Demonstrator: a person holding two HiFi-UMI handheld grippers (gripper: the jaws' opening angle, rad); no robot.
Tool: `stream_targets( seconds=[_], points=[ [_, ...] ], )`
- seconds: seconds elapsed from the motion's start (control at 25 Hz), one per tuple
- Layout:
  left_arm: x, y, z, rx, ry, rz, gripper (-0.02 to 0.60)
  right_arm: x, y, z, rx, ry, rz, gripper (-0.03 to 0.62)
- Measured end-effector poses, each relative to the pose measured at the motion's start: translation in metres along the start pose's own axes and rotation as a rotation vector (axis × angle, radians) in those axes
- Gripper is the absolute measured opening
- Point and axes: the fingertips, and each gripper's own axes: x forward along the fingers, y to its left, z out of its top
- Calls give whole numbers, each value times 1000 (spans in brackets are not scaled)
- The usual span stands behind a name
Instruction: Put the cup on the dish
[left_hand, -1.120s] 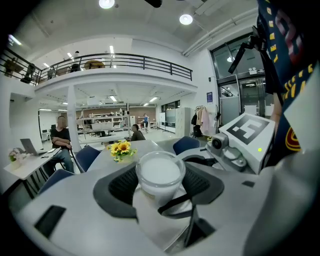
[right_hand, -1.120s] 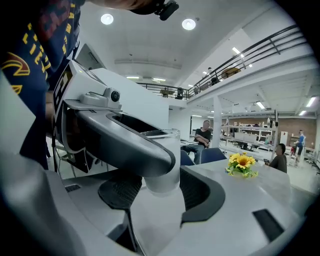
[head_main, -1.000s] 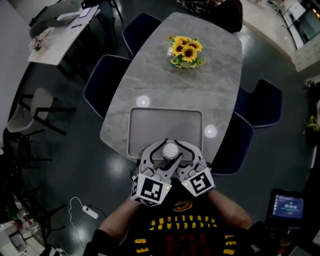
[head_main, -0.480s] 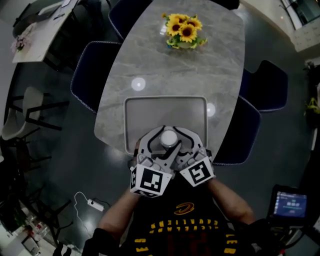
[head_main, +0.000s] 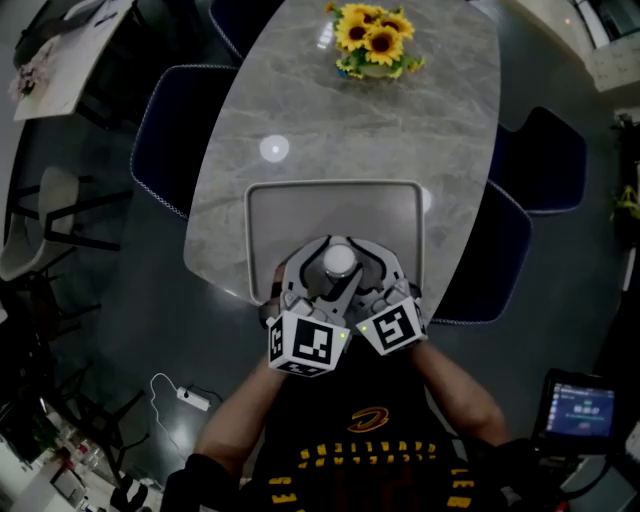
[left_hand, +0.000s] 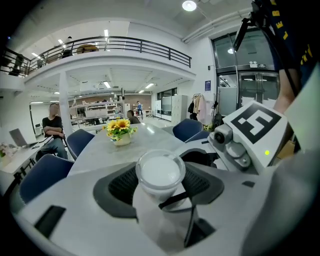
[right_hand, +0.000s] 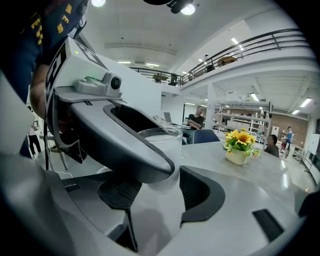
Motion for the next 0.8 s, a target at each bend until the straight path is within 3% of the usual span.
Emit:
stream_targets(
  seconds=[0.8],
  points=[
    [23, 3, -41, -39, 106, -37, 270, 20, 3, -40, 13, 121, -2, 244]
  ],
)
